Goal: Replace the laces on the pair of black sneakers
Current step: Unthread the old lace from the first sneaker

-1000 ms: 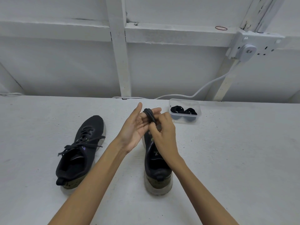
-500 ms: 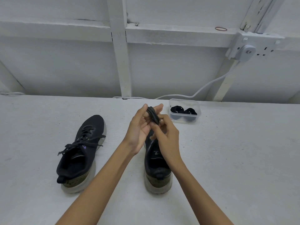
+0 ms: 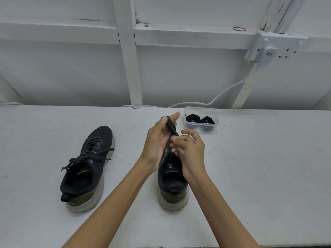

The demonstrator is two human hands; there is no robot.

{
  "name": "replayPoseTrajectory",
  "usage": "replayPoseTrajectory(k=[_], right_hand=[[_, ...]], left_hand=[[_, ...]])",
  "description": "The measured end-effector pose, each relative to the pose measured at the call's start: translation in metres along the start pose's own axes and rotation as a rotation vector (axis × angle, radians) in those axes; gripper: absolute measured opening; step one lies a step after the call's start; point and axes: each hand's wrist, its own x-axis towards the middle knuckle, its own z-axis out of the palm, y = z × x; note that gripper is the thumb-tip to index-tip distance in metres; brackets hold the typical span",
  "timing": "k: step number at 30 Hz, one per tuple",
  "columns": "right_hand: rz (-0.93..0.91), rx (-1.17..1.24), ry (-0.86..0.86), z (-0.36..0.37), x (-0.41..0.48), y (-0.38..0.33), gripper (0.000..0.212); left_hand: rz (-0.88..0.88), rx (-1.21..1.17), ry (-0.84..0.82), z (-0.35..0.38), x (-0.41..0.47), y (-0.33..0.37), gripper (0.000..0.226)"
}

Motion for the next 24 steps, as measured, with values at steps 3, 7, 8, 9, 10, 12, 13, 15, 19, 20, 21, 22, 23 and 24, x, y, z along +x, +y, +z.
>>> replayPoseTrajectory(k=[3, 7, 8, 9, 10, 12, 13, 15, 19, 20, 21, 22, 23, 24], right_hand=[[-0.022, -0.049, -0.054, -0.004, -0.001, -0.004, 0.032], [-0.135, -0.142, -0.027, -0.009, 0.003, -0.011, 0.029], [-0.151, -0.12, -0.005, -0.01, 0.005, -0.014, 0.028], [-0.152, -0.079, 0.014, -0.011, 0.009, -0.016, 0.027], [-0.133, -0.022, 0.021, -0.012, 0.011, -0.018, 0.025], [-0.046, 0.075, -0.018, -0.014, 0.015, -0.019, 0.021], [0.017, 0.092, -0.066, -0.014, 0.015, -0.018, 0.018], [0.171, 0.095, -0.206, -0.013, 0.013, -0.016, 0.014], [0.335, 0.01, -0.414, -0.015, 0.009, -0.014, 0.033], [0.334, -0.003, -0.421, -0.015, 0.009, -0.014, 0.034], [0.338, -0.001, -0.421, -0.016, 0.009, -0.014, 0.032], [0.352, 0.02, -0.421, -0.018, 0.01, -0.015, 0.028], [0.379, 0.057, -0.425, -0.019, 0.01, -0.015, 0.025], [0.412, 0.108, -0.43, -0.021, 0.01, -0.016, 0.021]], left_hand=[[-0.039, -0.195, -0.023, -0.005, 0.005, 0.012, 0.057], [-0.139, -0.432, -0.038, -0.008, 0.009, 0.021, 0.052], [-0.155, -0.475, -0.043, -0.009, 0.009, 0.021, 0.047], [-0.169, -0.518, -0.044, -0.008, 0.009, 0.021, 0.043], [-0.181, -0.56, -0.044, -0.008, 0.009, 0.02, 0.039], [-0.191, -0.623, -0.043, -0.006, 0.01, 0.02, 0.036], [-0.191, -0.642, -0.036, -0.006, 0.01, 0.02, 0.036], [-0.199, -0.656, -0.029, -0.007, 0.01, 0.018, 0.039], [-0.25, -0.5, -0.057, -0.009, 0.007, 0.013, 0.04], [-0.265, -0.466, -0.065, -0.01, 0.006, 0.013, 0.038], [-0.277, -0.439, -0.071, -0.011, 0.005, 0.013, 0.036], [-0.287, -0.421, -0.075, -0.012, 0.005, 0.013, 0.035], [-0.294, -0.41, -0.08, -0.012, 0.005, 0.013, 0.034], [-0.298, -0.401, -0.085, -0.013, 0.006, 0.014, 0.034]])
